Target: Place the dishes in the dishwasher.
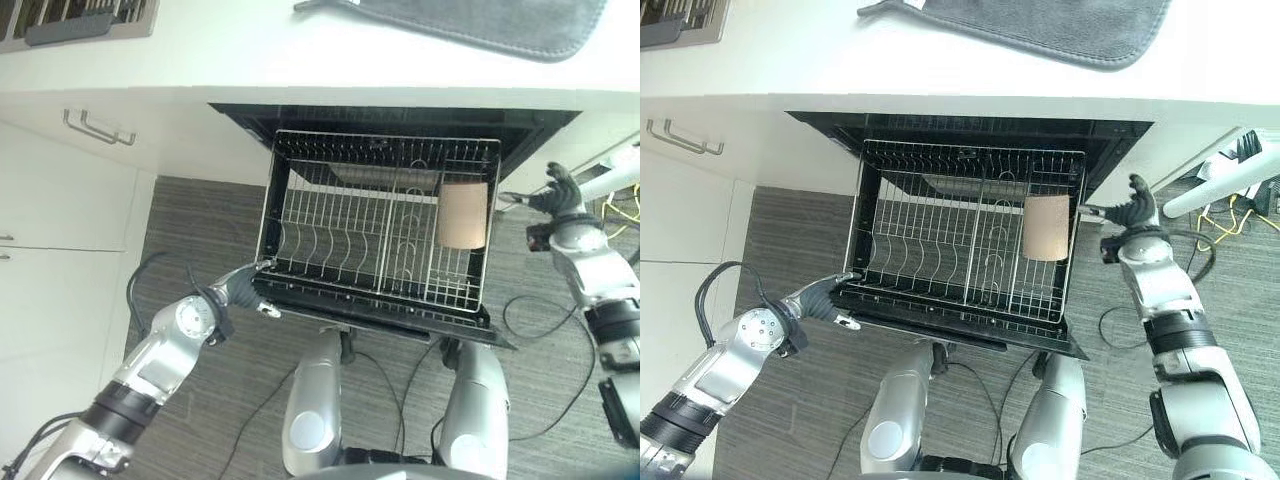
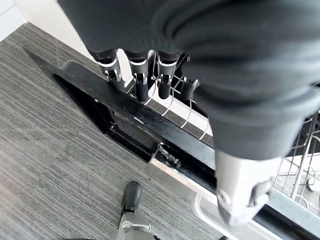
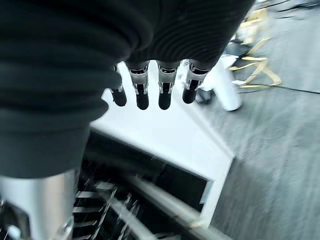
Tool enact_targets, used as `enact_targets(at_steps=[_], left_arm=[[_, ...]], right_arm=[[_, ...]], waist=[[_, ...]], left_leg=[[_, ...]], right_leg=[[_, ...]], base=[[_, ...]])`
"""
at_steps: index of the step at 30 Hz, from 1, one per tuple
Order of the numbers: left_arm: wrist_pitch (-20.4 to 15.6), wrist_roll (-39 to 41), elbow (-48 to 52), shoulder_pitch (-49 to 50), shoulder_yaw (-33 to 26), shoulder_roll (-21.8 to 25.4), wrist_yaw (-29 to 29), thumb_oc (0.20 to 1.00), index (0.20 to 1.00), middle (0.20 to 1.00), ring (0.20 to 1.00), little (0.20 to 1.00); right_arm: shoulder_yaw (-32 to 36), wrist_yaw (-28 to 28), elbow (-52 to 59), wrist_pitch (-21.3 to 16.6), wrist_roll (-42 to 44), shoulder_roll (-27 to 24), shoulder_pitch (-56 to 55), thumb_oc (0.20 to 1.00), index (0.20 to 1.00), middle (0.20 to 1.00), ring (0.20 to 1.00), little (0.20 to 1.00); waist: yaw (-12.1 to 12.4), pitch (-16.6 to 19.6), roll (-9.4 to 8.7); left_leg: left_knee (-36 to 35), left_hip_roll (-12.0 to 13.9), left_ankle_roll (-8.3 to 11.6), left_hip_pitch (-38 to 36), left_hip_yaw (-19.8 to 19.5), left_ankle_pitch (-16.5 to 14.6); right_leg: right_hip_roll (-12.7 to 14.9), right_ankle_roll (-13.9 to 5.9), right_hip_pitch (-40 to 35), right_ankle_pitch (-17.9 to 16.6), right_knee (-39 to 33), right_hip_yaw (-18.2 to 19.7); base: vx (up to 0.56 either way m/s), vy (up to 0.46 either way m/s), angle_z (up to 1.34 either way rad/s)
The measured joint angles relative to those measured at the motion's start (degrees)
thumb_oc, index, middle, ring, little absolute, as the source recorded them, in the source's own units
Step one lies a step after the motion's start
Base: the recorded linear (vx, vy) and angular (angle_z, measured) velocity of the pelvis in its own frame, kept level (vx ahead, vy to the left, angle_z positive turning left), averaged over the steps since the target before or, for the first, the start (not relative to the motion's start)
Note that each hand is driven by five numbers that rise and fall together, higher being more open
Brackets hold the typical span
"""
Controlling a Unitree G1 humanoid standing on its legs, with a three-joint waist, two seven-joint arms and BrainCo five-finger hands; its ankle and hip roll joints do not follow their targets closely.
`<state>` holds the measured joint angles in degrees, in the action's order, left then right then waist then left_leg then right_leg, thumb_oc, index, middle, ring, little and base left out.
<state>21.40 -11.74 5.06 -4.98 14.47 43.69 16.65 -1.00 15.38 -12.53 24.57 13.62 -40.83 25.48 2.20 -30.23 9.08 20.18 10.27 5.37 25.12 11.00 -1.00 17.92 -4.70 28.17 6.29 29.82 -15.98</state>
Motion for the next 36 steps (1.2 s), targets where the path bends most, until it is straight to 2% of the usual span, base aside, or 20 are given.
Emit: enact_targets(at_steps=[1, 3, 4, 5, 8, 11, 12, 14, 18, 20, 22, 24, 25, 26, 27, 28, 30, 34, 36], left_arm=[[0.0, 1.1, 1.2, 2.6, -2.2, -0.1, -1.6, 1.0, 1.0, 1.0, 1.0, 1.0], [-0.4, 2.3, 1.3, 3.7, -3.5, -0.6, -3.5, 1.0, 1.0, 1.0, 1.0, 1.0], [-1.7, 4.5, 2.7, 5.9, -5.1, -1.4, -5.5, 1.0, 1.0, 1.0, 1.0, 1.0], [-4.3, 7.3, 4.4, 8.8, -7.6, -3.1, -8.2, 1.0, 1.0, 1.0, 1.0, 1.0], [-9.8, 11.0, 8.5, 11.1, -11.4, -5.4, -12.8, 1.0, 1.0, 1.0, 1.0, 1.0], [-18.1, 14.1, 10.9, 12.4, -15.7, -6.7, -19.2, 1.0, 1.0, 1.0, 1.0, 1.0], [-22.9, 15.9, 12.9, 13.9, -18.9, -8.8, -22.2, 1.0, 1.0, 1.0, 1.0, 1.0], [-29.3, 18.2, 14.1, 13.5, -20.1, -10.9, -26.6, 1.0, 1.0, 1.0, 1.0, 1.0], [-37.0, 19.7, 16.4, 10.1, -23.8, -13.9, -32.2, 1.0, 1.0, 1.0, 1.0, 1.0], [-38.6, 19.7, 16.4, 9.4, -23.8, -14.0, -33.2, 1.0, 1.0, 1.0, 1.0, 1.0], [-39.0, 20.1, 16.3, 9.9, -23.9, -14.3, -34.6, 1.0, 1.0, 1.0, 1.0, 1.0], [-39.1, 20.8, 16.2, 12.8, -25.0, -14.8, -35.4, 1.0, 1.0, 1.0, 1.0, 1.0], [-39.1, 21.0, 15.9, 13.5, -25.2, -15.4, -35.9, 1.0, 1.0, 1.0, 1.0, 1.0], [-39.6, 22.0, 14.2, 14.8, -25.4, -16.9, -36.6, 1.0, 1.0, 1.0, 1.0, 1.0], [-40.0, 22.3, 9.8, 17.5, -26.3, -18.3, -38.2, 1.0, 1.0, 1.0, 1.0, 1.0], [-40.0, 23.1, 6.3, 18.3, -26.8, -19.7, -39.3, 1.0, 1.0, 1.0, 1.0, 1.0], [-39.4, 24.3, 1.2, 20.8, -27.3, -21.7, -40.7, 1.0, 1.0, 1.0, 1.0, 1.0], [-39.1, 28.8, -13.2, 23.6, -29.4, -25.3, -41.6, 1.0, 1.0, 1.0, 1.0, 1.0], [-38.4, 31.6, -19.6, 23.9, -29.6, -27.8, -41.5, 1.0, 1.0, 1.0, 1.0, 1.0]], right_arm=[[2.2, 0.5, 5.1, 0.0, 0.3, 0.0, -5.9, 1.0, 1.0, 1.0, 1.0, 1.0], [3.4, 0.6, 6.1, 0.4, 1.3, 0.1, -9.2, 1.0, 1.0, 1.0, 1.0, 1.0], [4.4, 0.6, 11.2, 0.8, 2.0, 0.1, -12.0, 1.0, 1.0, 1.0, 1.0, 1.0], [4.5, 0.5, 17.1, 0.6, 2.5, 1.0, -15.4, 1.0, 1.0, 1.0, 1.0, 1.0], [4.8, -0.4, 24.4, -0.4, 4.7, 5.6, -19.7, 1.0, 1.0, 1.0, 1.0, 1.0], [6.4, -4.3, 29.3, -3.2, 6.7, 6.1, -23.2, 1.0, 1.0, 1.0, 1.0, 1.0], [7.2, -6.5, 33.1, -5.6, 7.5, 6.2, -26.0, 1.0, 1.0, 1.0, 1.0, 1.0], [7.3, -8.8, 33.7, -9.8, 7.8, 8.8, -28.3, 1.0, 1.0, 1.0, 1.0, 1.0], [8.9, -10.0, 35.6, -17.5, 7.7, 10.5, -27.7, 1.0, 1.0, 1.0, 1.0, 1.0], [9.9, -10.0, 35.6, -19.4, 7.7, 10.6, -27.3, 1.0, 1.0, 1.0, 1.0, 1.0], [10.7, -9.7, 35.5, -19.5, 7.7, 11.4, -28.2, 1.0, 1.0, 1.0, 1.0, 1.0], [11.5, -9.2, 34.8, -20.2, 7.7, 12.9, -31.2, 1.0, 1.0, 1.0, 1.0, 1.0], [12.2, -9.1, 33.7, -20.3, 7.7, 13.7, -31.7, 1.0, 1.0, 1.0, 1.0, 1.0], [12.9, -8.4, 30.7, -20.4, 7.7, 14.8, -32.9, 1.0, 1.0, 1.0, 1.0, 1.0], [12.9, -7.5, 26.3, -20.5, 7.7, 15.0, -35.6, 1.0, 1.0, 1.0, 1.0, 1.0], [13.0, -7.1, 21.9, -20.6, 7.0, 15.2, -36.5, 1.0, 1.0, 1.0, 1.0, 1.0], [13.0, -5.9, 15.7, -20.5, 5.2, 16.1, -39.0, 1.0, 1.0, 1.0, 1.0, 1.0], [15.0, -5.4, 1.9, -20.5, 2.8, 18.1, -40.7, 1.0, 1.0, 1.0, 1.0, 1.0], [14.8, -5.5, -3.9, -20.0, 2.1, 20.3, -41.0, 1.0, 1.0, 1.0, 1.0, 1.0]], waist=[[-0.7, -0.3, -0.56], [-1.5, -0.4, -0.68], [-1.4, -0.5, -0.87], [-1.8, -0.7, -1.37], [-2.0, -0.7, -3.01], [-2.3, -0.7, -4.21], [-2.1, -0.7, -5.12], [-2.7, -0.6, -6.41], [-2.7, -0.6, -7.2], [-3.1, -0.5, -7.33], [-3.2, 0.0, -7.56], [-3.2, 5.5, -8.39], [-3.3, 6.5, -8.37], [-3.3, 9.9, -8.31], [-3.2, 15.9, -8.44], [-3.3, 16.8, -8.31], [-3.3, 21.4, -8.27], [-3.3, 25.1, -8.36], [-3.3, 26.2, -8.56]], left_leg=[[0.2, 0.3, -0.07, 0.0, 0.4, -0.1], [0.3, 0.5, -0.12, 0.0, 0.4, -0.2], [0.2, 0.7, -0.33, 0.1, 0.4, -0.3], [0.2, 1.0, -0.3, 0.3, 0.5, -0.3], [0.2, 1.7, -0.12, 0.4, 0.4, -0.2], [0.0, 2.6, 0.13, 0.6, 0.3, 0.0], [-0.2, 2.7, 0.4, 0.0, 0.4, 0.2], [-1.6, 2.9, 0.99, -2.8, 0.2, 0.6], [-4.2, 3.9, 2.11, -7.4, 0.5, 1.3], [-5.2, 4.0, 2.16, -9.0, 0.5, 1.3], [-7.3, 4.3, 2.61, -12.1, 0.8, 1.7], [-10.6, 4.5, 3.6, -15.0, 2.0, 2.5], [-12.2, 4.5, 3.87, -17.6, 2.2, 2.8], [-14.3, 4.4, 4.0, -20.3, 2.7, 2.9], [-16.4, 4.1, 4.03, -22.3, 3.7, 2.9], [-18.4, 3.8, 4.02, -25.4, 4.0, 2.9], [-20.6, 3.1, 4.02, -27.3, 4.6, 2.9], [-24.5, 1.7, 3.57, -31.4, 5.4, 3.4], [-25.0, 1.5, 3.63, -32.7, 5.4, 3.4]], right_leg=[[-0.3, -0.01, 0.1, -0.1, 0.1, 0.4], [-0.5, 0.08, 0.4, -0.1, 0.3, 0.5], [-0.6, 0.16, 0.8, 0.2, 0.4, 0.8], [-1.0, 0.26, 1.2, 0.2, 0.6, 1.0], [-1.6, 0.8, 1.7, 1.1, 1.8, 1.0], [-2.4, 1.17, 2.0, 1.4, 2.2, 0.7], [-2.6, 1.33, 1.8, 1.4, 2.1, 0.7], [-3.1, 1.52, -1.1, 2.0, 1.7, -0.3], [-4.6, 1.63, -5.8, 1.7, -0.9, -0.9], [-5.0, 1.61, -7.5, 1.7, -1.8, -1.4], [-5.6, 1.5, -10.5, 1.4, -4.1, -1.7], [-6.8, 1.1, -13.0, 0.7, -7.1, -1.9], [-7.4, 0.85, -15.7, 0.3, -9.0, -2.0], [-8.2, 0.29, -18.6, -0.4, -12.2, -2.1], [-8.6, -0.66, -21.2, -1.3, -16.2, -2.1], [-8.8, -1.11, -24.5, -2.4, -19.2, -2.2], [-8.8, -1.97, -27.0, -3.4, -22.9, -2.5], [-9.0, -3.16, -34.0, -8.0, -33.1, -3.5], [-9.2, -3.28, -35.9, -8.8, -34.9, -3.7]], base=[[0.02, -0.008, -0.17], [0.02, -0.031, -0.07], [0.02, -0.043, -0.08], [0.02, -0.076, -0.1], [0.01, -0.075, -0.04], [0.02, -0.09, -0.03], [0.01, -0.1, -0.04], [0.01, -0.117, 0.05], [0.02, -0.092, -0.04], [0.07, -0.07, 0.02], [0.09, -0.064, -0.04], [0.13, -0.071, -0.13], [0.12, -0.052, -0.14], [0.2, -0.059, -0.11], [0.18, -0.037, -0.13], [0.19, -0.032, -0.09], [0.1, -0.005, -0.01], [0.09, -0.004, 0.02], [0.06, -0.003, 0.02]])
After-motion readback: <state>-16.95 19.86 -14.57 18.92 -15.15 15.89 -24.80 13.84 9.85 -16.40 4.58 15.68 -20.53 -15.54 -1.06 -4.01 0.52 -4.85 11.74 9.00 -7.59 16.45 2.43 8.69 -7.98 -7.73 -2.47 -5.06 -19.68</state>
